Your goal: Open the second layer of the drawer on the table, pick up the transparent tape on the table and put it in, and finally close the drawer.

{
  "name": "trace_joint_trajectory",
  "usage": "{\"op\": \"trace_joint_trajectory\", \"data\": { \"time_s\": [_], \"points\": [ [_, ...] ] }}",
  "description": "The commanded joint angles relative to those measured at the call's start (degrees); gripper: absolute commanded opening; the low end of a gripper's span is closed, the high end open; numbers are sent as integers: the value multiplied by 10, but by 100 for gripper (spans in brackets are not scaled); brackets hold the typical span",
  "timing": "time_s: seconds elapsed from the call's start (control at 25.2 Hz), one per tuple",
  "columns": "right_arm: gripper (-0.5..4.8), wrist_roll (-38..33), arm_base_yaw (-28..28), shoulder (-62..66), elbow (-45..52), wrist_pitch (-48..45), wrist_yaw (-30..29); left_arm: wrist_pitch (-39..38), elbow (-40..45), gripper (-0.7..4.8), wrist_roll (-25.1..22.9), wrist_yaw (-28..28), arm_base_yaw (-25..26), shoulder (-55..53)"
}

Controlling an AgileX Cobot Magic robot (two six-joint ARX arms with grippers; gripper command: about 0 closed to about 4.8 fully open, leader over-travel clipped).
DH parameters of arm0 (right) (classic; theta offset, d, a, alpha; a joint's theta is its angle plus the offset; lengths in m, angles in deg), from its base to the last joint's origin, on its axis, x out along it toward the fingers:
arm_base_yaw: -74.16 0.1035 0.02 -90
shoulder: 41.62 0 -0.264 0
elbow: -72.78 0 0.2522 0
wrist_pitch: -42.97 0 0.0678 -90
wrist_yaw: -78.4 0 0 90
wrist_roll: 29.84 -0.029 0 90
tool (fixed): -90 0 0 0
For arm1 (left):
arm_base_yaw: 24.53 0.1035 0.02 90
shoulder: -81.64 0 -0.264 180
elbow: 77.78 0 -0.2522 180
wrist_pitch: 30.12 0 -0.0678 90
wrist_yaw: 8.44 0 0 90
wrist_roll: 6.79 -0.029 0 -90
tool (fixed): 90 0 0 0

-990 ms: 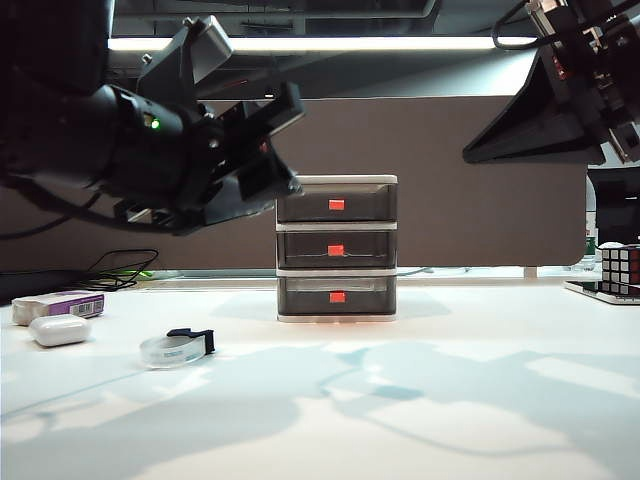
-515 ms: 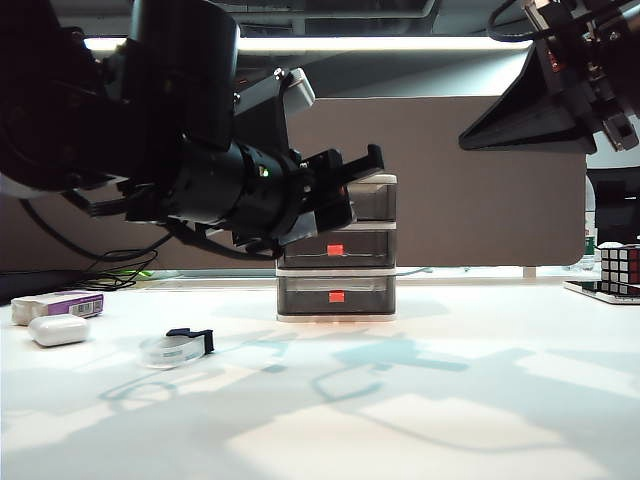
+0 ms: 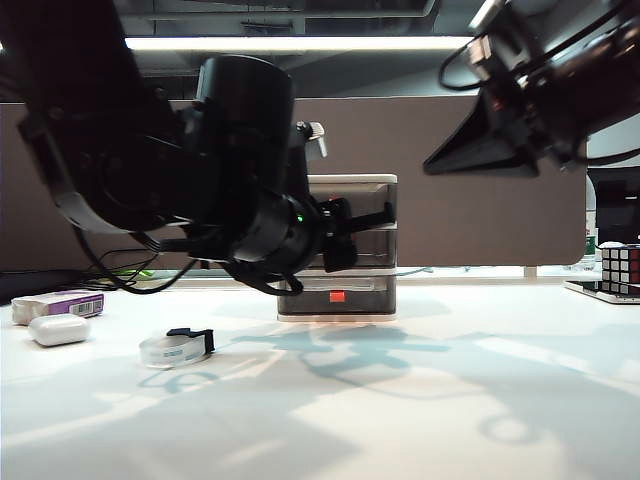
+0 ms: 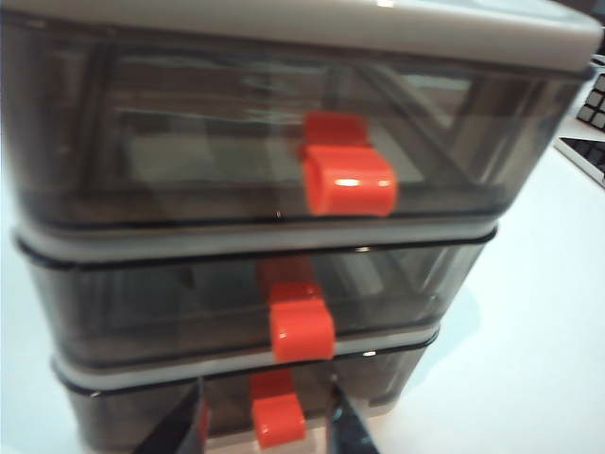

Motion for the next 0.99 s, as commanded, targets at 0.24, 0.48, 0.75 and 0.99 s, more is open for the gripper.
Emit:
{"op": "trace_joint_trajectory", "data": {
  "time_s": [0.24, 0.48, 0.75, 0.99],
  "points": [
    [-5, 6, 1, 52, -71, -14, -31, -2, -30, 192, -4, 46, -12, -21],
    [-5, 9, 1, 53, -71, -24, -31, 5, -36, 192, 2, 91, -37, -37],
    [-5, 17, 1, 53, -71, -19, -32, 1, -80, 192, -2, 148, -53, -67],
    [-5, 22, 1, 53, -71, -12, -33, 1, -82, 192, -2, 138, -36, -70]
  ]
}}
